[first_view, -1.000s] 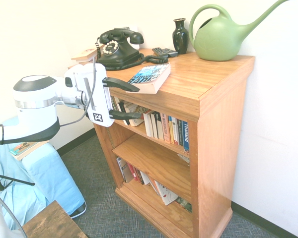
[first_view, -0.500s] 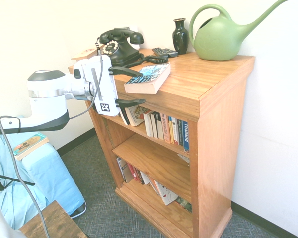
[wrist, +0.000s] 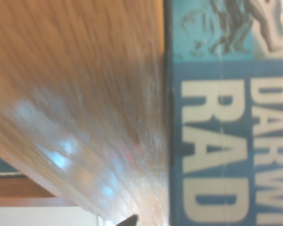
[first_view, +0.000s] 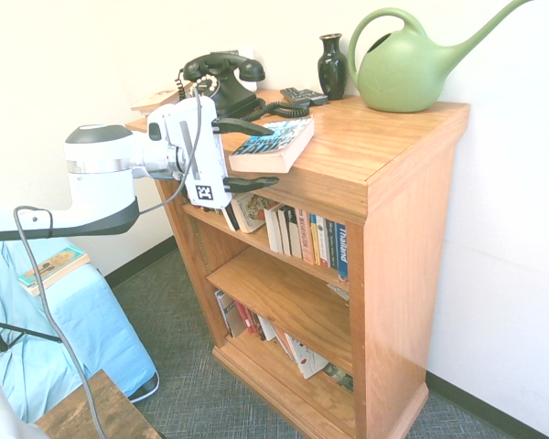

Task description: Shelf the books

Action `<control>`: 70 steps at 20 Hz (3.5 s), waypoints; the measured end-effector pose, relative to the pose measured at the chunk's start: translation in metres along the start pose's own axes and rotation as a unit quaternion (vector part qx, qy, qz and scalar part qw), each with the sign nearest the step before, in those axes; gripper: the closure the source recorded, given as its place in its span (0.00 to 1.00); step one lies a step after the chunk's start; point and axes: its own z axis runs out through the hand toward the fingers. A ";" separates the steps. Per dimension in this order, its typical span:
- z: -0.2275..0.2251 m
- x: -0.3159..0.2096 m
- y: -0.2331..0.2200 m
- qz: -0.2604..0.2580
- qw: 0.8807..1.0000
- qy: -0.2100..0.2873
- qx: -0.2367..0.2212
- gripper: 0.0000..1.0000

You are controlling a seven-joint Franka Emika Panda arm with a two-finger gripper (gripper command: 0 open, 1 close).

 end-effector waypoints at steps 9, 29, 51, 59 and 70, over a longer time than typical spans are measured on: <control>0.004 0.008 0.001 0.006 1.000 0.001 0.000 1.00; 0.005 0.000 -0.005 -0.001 1.000 -0.004 0.004 1.00; -0.096 -0.059 0.152 0.217 0.925 -0.267 0.163 1.00; -0.155 -0.107 0.102 0.235 0.847 -0.379 0.290 1.00; -0.135 -0.139 -0.034 0.225 0.799 -0.413 0.375 1.00</control>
